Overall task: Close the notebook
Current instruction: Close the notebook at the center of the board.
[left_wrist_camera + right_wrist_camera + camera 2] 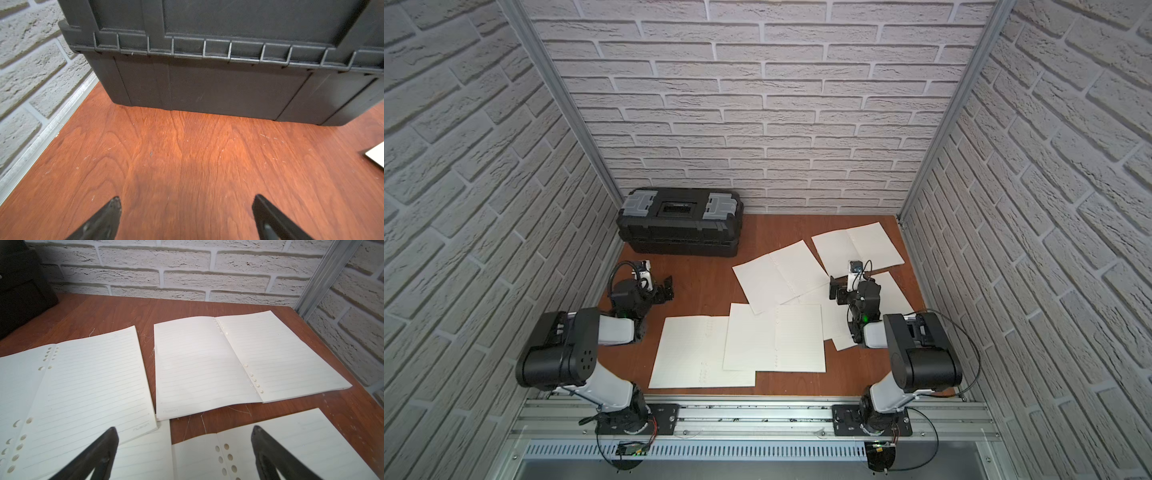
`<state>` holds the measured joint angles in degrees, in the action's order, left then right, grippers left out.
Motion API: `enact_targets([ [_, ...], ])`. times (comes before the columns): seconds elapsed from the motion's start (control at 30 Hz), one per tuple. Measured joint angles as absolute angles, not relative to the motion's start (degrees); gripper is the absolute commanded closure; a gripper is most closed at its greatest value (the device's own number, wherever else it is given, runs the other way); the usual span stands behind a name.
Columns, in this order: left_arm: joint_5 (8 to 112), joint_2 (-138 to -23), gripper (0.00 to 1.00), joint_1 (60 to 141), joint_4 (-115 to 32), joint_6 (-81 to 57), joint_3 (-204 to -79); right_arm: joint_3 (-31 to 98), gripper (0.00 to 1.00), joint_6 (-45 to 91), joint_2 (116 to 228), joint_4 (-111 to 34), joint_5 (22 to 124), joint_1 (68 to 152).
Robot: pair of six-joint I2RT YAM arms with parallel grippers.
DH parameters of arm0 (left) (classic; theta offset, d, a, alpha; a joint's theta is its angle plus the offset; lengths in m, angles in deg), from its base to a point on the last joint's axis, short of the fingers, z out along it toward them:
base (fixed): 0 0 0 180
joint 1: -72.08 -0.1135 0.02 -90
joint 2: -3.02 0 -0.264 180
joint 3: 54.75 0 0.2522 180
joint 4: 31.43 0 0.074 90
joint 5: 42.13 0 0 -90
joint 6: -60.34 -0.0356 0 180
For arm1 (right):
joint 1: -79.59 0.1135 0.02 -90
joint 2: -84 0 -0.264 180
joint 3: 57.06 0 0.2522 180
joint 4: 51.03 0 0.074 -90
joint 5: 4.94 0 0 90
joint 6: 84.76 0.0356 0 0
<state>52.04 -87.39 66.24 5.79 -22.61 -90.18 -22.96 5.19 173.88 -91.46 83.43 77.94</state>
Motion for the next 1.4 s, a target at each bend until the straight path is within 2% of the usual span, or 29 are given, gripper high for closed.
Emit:
enact_targets([
  [1.4,50.94,-87.24,0.02,66.65,3.76,-22.9,-90.66,-24.38,0.01,4.84,173.88,-93.97,83.08,77.94],
])
